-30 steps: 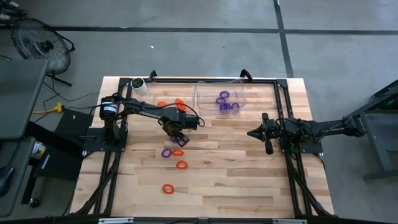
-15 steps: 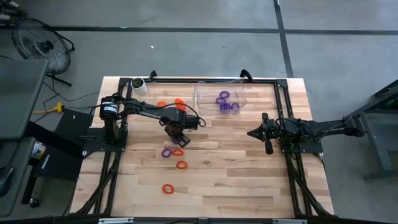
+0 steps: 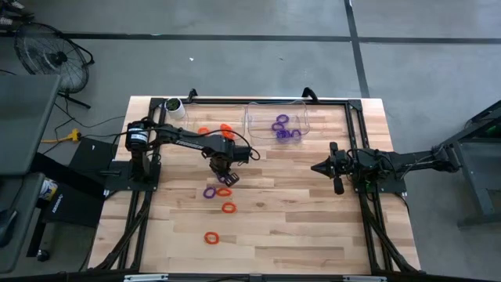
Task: Sort spring keychains
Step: Put the top violet spring keychain into the right bin
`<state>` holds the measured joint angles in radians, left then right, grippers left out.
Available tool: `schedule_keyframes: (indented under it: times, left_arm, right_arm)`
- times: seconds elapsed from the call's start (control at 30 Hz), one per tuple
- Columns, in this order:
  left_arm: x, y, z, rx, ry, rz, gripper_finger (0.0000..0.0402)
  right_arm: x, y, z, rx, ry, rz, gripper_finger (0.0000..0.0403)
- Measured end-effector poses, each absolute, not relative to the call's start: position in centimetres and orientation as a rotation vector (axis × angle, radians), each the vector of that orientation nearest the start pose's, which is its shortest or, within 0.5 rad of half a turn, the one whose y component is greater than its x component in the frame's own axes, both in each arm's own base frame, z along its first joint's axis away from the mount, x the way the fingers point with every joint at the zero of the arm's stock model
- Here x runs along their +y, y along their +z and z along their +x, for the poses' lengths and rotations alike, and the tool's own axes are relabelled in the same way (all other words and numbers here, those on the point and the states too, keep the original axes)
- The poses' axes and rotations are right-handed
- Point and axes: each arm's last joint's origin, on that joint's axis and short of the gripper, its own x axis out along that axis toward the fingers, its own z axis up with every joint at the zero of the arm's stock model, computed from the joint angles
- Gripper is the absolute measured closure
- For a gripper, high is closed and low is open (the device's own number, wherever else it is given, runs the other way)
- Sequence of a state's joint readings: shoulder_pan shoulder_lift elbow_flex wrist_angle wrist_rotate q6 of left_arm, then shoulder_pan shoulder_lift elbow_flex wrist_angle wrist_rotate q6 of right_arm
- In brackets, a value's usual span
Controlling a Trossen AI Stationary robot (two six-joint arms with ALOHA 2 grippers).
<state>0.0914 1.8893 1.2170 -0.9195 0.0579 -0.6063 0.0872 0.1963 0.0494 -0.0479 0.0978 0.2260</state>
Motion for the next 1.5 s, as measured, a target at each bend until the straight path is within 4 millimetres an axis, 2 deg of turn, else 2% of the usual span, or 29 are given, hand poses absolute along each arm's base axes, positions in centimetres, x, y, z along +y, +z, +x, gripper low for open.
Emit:
schedule_keyframes:
  times: [0.3, 0.47, 0.67, 1.1, 1.23, 1.5]
  left_arm:
    - [2.6, 15.3, 32.9, 1.54, 0.479, -0.583, 0.0398]
    - [2.2, 16.2, 32.7, 1.51, 0.457, -0.577, 0.0399]
    - [2.2, 18.7, 32.3, 1.41, 0.438, -0.542, 0.04]
    - [2.3, 24.9, 32.5, 1.02, 0.265, -0.455, 0.04]
    - [3.0, 25.7, 32.7, 0.957, 0.265, -0.441, 0.0401]
    - [5.3, 29.9, 34.0, 0.837, 0.282, -0.326, 0.0401]
  right_arm:
    - [0.6, 16.0, 10.7, 0.192, -0.033, 0.207, 0.0402]
    - [0.6, 16.0, 10.7, 0.192, -0.033, 0.207, 0.0402]
    - [0.6, 16.0, 10.7, 0.192, -0.033, 0.207, 0.0402]
    - [0.6, 16.0, 10.7, 0.191, -0.032, 0.207, 0.0402]
    - [0.6, 16.0, 10.7, 0.191, -0.033, 0.207, 0.0402]
    - [0.6, 16.0, 10.7, 0.191, -0.033, 0.207, 0.0402]
